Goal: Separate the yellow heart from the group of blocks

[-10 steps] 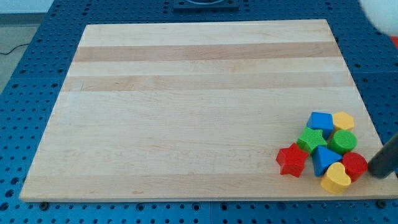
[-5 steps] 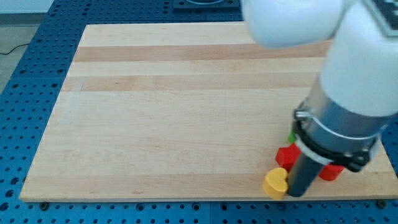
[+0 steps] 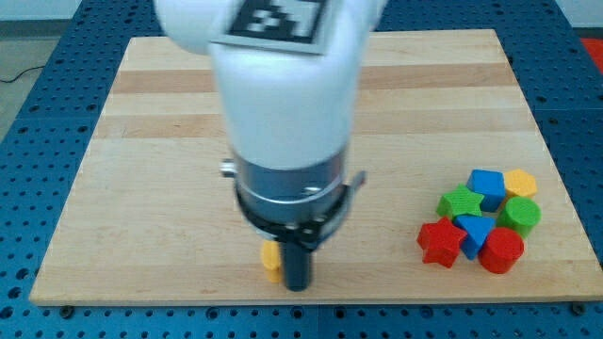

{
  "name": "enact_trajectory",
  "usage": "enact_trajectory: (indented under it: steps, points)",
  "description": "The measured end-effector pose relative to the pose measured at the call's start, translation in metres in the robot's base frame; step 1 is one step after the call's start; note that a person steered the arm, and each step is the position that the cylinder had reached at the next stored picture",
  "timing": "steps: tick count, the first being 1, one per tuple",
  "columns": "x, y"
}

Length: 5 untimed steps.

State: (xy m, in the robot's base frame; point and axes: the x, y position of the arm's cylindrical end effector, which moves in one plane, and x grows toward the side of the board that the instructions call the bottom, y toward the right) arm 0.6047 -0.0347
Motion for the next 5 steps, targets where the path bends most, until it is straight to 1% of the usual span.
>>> enact_trajectory:
  steps: [1,2,3,4,5]
  points:
    - [-0.021,-0.038]
    - [-0.047,-0.054]
    - [-0.088,-0.074]
    - [-0.123,-0.109]
    - [-0.125,-0.113]
